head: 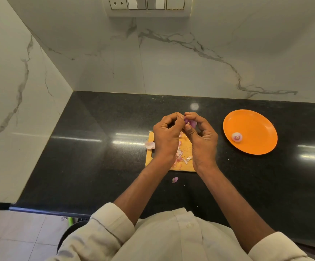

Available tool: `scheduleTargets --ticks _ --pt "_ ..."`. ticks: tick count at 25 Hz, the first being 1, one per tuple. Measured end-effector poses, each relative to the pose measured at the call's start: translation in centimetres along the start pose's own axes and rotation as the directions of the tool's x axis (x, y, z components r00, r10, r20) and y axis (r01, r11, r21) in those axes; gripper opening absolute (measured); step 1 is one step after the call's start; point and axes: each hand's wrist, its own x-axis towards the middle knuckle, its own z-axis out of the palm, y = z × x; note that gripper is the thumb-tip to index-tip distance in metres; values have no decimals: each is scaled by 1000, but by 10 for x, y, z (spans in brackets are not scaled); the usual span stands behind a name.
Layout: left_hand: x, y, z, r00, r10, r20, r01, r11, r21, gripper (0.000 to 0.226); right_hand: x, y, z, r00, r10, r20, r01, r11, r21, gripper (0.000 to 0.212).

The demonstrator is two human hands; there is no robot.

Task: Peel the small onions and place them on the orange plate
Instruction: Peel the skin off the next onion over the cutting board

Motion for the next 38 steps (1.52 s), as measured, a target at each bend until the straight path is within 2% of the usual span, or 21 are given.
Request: scheduleTargets --ticks 3,4,5,7,10,13,15,17,19,23,25,28,31,33,38 --pt "-4 1 9 978 -205 36 206 935 -290 12 4 3 0 1000 25 -17 -23 997 80 29" --pt "-5 1 10 972 -230 51 234 916 -326 12 5 3 0 998 52 -19 -50 992 116 30" --pt "-6 0 8 975 -214 60 222 925 -307 13 6 3 -2 996 81 -22 -77 987 142 31" --pt "-6 0 3 990 -115 82 127 979 -161 16 8 1 -6 993 119 -22 -114 981 154 33" --pt "-5 3 -5 995 -23 92 22 1000 6 17 9 -3 -13 991 133 12 -133 977 169 37" --pt "-4 3 -7 996 32 77 -40 994 106 15 8 -4 -14 989 143 25 -145 971 188 35" --pt "-3 1 -6 999 36 31 -39 995 95 15 5 -5 -11 985 173 14 -171 956 238 33" --pt "0 0 -7 997 -40 -70 41 999 13 17 4 -5 -6 975 222 12 -214 925 314 27" --pt "2 0 -10 975 -185 -120 166 974 -153 19 7 -4 -5 956 290 46 -282 864 417 24" --pt "6 6 -12 935 -349 -60 292 856 -426 9 14 0 -12 887 440 141 -431 679 595 27" --pt "7 6 -12 917 -398 -36 330 805 -493 8 13 1 -15 852 490 182 -482 601 638 26" --pt "7 -3 -17 929 -360 -82 310 880 -360 7 14 1 -20 842 509 180 -499 607 618 25" --pt "11 -20 -28 958 -237 -163 242 970 10 10 16 1 -24 835 527 157 -507 627 592 26" --pt "12 -27 -33 981 -146 -130 174 955 240 9 17 2 -24 838 528 138 -509 665 547 30" --pt "6 -25 -33 999 -5 33 -11 874 486 20 14 1 -25 863 500 72 -486 782 391 32"
